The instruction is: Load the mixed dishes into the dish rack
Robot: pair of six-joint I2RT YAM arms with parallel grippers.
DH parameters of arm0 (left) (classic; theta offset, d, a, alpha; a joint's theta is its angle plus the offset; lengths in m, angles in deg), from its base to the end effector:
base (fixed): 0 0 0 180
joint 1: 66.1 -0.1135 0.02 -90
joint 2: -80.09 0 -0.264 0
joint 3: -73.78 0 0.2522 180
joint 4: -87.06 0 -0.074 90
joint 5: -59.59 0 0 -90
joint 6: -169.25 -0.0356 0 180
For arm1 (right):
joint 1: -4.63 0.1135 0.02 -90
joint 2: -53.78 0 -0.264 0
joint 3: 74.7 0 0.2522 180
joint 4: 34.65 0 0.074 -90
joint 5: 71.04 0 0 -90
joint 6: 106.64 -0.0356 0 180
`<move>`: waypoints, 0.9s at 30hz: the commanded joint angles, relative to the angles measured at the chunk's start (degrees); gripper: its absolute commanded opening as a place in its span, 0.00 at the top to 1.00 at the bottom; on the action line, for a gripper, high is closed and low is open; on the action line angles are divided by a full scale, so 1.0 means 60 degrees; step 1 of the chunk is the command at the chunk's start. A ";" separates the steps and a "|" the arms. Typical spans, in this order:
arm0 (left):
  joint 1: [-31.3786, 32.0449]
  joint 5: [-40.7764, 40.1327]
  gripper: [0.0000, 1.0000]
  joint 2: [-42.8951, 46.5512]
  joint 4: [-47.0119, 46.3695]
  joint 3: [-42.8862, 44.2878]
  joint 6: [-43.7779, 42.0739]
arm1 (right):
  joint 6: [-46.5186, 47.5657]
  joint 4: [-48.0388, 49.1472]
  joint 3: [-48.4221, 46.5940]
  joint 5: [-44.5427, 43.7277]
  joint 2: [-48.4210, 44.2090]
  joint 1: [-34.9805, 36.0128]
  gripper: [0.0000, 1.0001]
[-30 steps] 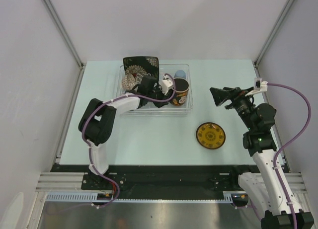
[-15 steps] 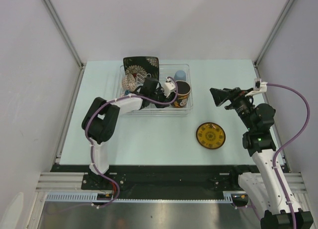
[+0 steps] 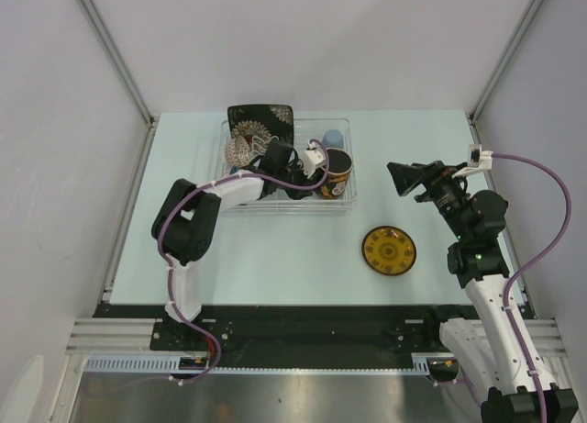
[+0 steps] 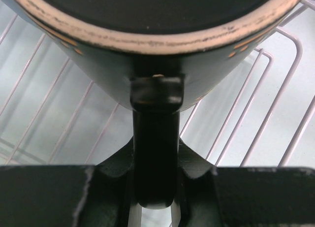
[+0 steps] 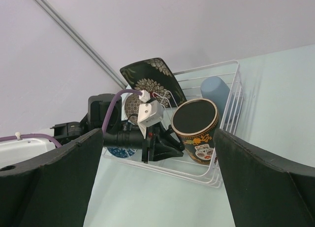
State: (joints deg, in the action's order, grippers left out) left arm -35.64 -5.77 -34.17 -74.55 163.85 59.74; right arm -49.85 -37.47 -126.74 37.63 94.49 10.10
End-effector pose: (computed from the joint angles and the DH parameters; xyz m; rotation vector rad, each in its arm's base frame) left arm 0.3690 -0.2342 0.1789 1.1676 1.9850 -0.5944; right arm 0.1718 0.0279 0.3512 0.0791 1.4755 0.7831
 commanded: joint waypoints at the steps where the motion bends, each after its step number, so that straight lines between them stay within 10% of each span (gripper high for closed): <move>1: -0.0052 0.0361 0.95 0.0483 -0.0682 0.0099 0.0058 | -0.0075 0.0169 -0.0021 0.0007 -0.0017 -0.0034 0.00; 22: -0.0169 0.0390 1.00 0.0660 -0.0977 -0.0136 -0.0351 | -0.0368 0.0594 0.0492 0.0095 -0.0047 -0.0019 0.00; 27: -0.0067 0.0331 0.81 0.0338 -0.0480 0.0068 -0.0688 | -0.0441 0.0696 0.0492 0.0066 -0.0032 -0.0019 0.00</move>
State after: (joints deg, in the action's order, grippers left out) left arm -36.97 -6.05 -33.25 -77.70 161.14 59.35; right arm -51.66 -36.35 -123.66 37.85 94.58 10.10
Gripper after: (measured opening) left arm 0.251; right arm 0.995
